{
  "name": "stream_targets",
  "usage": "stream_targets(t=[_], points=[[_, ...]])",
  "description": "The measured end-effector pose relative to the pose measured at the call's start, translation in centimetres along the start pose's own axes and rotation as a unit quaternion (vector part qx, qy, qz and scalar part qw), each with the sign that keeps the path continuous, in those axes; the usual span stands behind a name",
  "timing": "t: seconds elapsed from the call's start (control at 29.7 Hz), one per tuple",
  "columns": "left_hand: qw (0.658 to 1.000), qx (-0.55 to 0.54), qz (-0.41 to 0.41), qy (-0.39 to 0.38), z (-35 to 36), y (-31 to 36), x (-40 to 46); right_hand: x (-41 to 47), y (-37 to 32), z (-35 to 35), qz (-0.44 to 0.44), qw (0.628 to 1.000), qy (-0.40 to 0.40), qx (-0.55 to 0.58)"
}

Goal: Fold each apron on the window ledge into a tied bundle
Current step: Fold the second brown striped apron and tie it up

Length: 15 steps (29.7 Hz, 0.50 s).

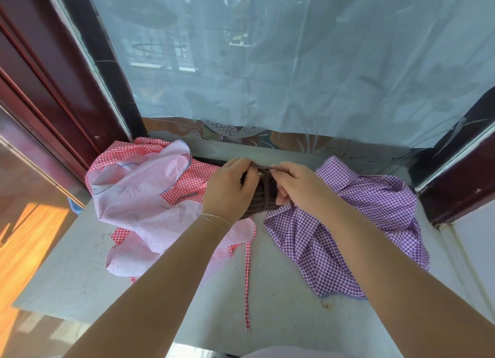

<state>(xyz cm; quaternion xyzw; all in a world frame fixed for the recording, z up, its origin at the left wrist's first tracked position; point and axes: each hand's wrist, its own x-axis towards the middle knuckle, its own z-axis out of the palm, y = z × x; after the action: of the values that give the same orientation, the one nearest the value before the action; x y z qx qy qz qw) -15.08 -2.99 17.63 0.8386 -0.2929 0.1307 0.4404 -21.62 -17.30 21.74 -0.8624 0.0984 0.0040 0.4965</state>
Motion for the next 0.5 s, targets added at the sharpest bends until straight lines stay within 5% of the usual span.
stream_targets(t=[0.13,0.3,0.4,0.5], points=[[0.964,-0.189,-0.167,0.079,-0.1,1.8,0.3,-0.8,0.7,2.3,-0.010,0.988,0.088,0.125],[0.814,-0.429,-0.380,0.090,-0.2,2.1,1.8,-0.9,2.3,2.7,-0.036,0.953,0.146,0.262],[0.740,-0.531,-0.412,0.029,-0.2,1.3,1.7,-1.2,2.6,2.1,-0.032,0.935,0.120,0.333],[0.753,-0.540,-0.376,-0.016,-0.3,1.4,1.4,-1.5,2.6,1.8,-0.027,0.910,0.099,0.402]])
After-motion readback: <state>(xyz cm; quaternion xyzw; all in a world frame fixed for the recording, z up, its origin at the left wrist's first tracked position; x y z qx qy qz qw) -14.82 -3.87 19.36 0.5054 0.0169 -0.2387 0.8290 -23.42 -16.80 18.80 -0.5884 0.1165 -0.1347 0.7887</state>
